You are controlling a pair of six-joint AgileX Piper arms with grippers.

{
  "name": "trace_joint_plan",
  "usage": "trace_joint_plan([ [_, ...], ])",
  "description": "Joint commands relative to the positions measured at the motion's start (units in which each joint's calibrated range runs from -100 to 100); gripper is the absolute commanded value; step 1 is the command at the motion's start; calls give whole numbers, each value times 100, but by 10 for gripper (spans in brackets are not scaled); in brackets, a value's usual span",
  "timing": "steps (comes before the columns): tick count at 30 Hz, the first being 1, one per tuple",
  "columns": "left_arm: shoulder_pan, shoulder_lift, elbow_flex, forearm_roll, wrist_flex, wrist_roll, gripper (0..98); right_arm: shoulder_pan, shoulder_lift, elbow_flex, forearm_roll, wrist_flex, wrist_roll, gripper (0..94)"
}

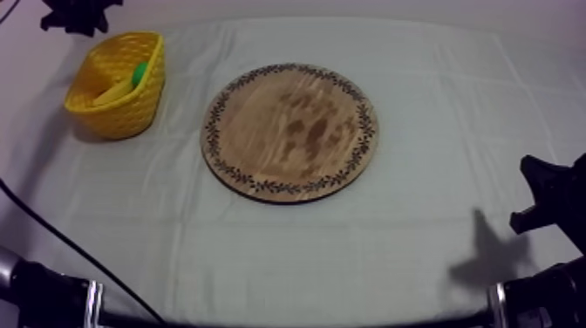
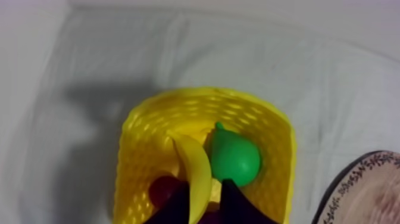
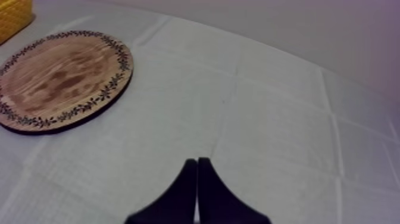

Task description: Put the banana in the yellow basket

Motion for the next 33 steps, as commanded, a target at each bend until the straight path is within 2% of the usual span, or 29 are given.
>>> trace_joint_plan([
  [1,-12,-417,171,22,-243,-106,96,0,0,-3,2,-1,1,3],
  [6,-60,-1342,832,100,-533,-449,24,0,0,-3,2,-1,1,3],
  [11,-78,-2486,1620,106,-749,-630,5,0,0,-3,2,-1,1,3],
  [22,344,-5682,4367,24,-1516,-330,1,0,0,-3,2,-1,1,3],
  [29,446,-7661,6029,43,-2288,-283,0,0,0,-3,2,-1,1,3],
  [33,417,-8637,6791,109,-2505,-334,0,0,0,-3,2,-1,1,3],
])
